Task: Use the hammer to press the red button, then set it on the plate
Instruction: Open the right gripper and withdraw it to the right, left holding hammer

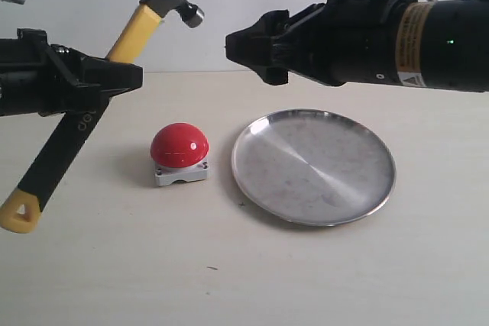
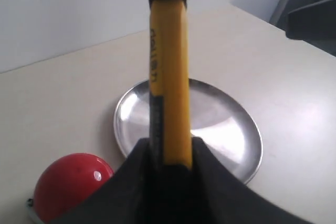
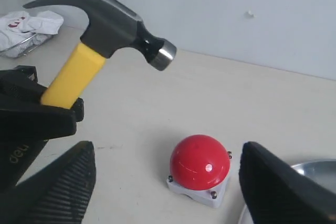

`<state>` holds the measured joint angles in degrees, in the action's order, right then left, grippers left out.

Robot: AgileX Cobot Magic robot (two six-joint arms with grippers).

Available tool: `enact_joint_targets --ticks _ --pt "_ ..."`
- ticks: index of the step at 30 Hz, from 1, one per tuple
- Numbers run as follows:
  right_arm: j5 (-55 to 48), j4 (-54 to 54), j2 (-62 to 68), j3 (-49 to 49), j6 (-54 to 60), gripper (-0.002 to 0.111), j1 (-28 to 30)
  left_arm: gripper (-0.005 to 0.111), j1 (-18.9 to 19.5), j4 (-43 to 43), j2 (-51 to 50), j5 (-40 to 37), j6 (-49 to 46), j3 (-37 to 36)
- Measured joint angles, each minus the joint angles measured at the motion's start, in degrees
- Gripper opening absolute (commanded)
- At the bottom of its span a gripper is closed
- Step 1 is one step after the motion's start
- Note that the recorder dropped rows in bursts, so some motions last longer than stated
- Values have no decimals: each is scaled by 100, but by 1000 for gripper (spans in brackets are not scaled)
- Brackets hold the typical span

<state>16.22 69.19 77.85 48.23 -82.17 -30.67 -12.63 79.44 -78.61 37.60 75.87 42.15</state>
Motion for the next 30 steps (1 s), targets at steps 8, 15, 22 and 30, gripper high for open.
enact_joint_targets --ticks 8,15,22,30 --pt "-490 167 -531 -539 -21 68 0 0 0 -25 532 -260 25 -3" --pt "-1169 318 -1013 -1315 -21 34 0 0 0 841 915 -836 967 -3" --pt "-1420 271 -2315 -2458 -7 0 0 0 0 1884 919 -1038 1993 -161" --pt "-1312 271 -4405 -3572 210 0 0 0 0 1893 919 -1255 2032 -348"
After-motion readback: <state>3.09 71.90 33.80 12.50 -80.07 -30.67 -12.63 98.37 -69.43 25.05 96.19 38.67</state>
